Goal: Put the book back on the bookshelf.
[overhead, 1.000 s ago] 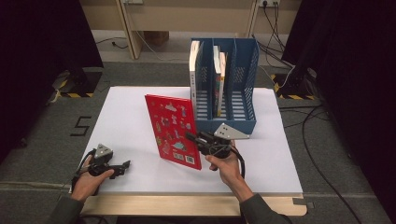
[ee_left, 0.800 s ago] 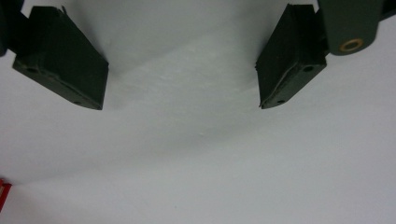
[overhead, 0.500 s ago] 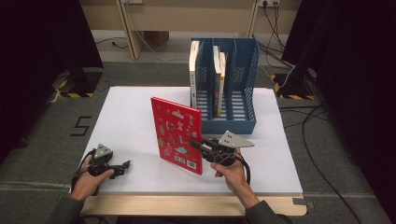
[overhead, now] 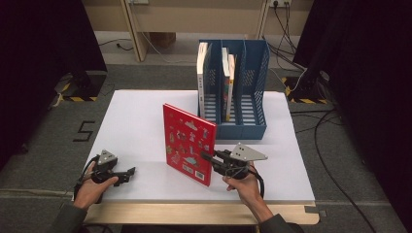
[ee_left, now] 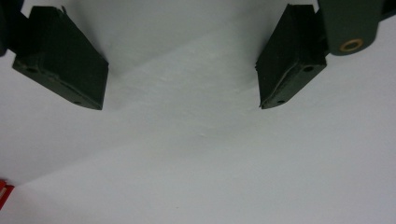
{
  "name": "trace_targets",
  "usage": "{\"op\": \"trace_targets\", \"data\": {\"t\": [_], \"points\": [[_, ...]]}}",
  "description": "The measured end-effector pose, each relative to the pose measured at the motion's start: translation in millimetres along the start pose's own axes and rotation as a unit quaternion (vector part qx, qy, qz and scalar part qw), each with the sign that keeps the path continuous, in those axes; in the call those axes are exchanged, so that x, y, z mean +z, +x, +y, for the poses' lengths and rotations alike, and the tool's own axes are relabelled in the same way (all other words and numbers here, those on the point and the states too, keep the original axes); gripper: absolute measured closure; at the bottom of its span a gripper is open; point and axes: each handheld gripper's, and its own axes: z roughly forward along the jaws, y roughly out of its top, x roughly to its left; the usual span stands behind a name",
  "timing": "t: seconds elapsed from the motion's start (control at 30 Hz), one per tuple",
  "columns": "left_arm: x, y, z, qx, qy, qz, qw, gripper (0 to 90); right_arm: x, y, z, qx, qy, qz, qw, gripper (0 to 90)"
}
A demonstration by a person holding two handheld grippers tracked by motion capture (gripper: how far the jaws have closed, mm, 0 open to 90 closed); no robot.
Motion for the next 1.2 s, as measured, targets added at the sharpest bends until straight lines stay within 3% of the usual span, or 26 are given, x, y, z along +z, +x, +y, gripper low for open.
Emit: {"op": "trace_targets", "data": {"t": [0.37,1.0,1.2], "points": [[0.0,-0.1,-0.4,0.0,-0.001,0.0,1.0,15.5,-3.3,11.5,-1.0,-0.029,0.008,0.002,0.9995,75.2],[0.2,0.0,0.0,0.001,0.0,0.0,1.0,15.3,13.4,13.1,-2.2,-0.002,0.004,-0.011,0.9999,72.0],[0.3,0.1,0.0,0.002,0.0,0.0,1.0,15.2,21.1,16.2,0.1,-0.009,0.004,-0.01,0.9999,72.1]]}}
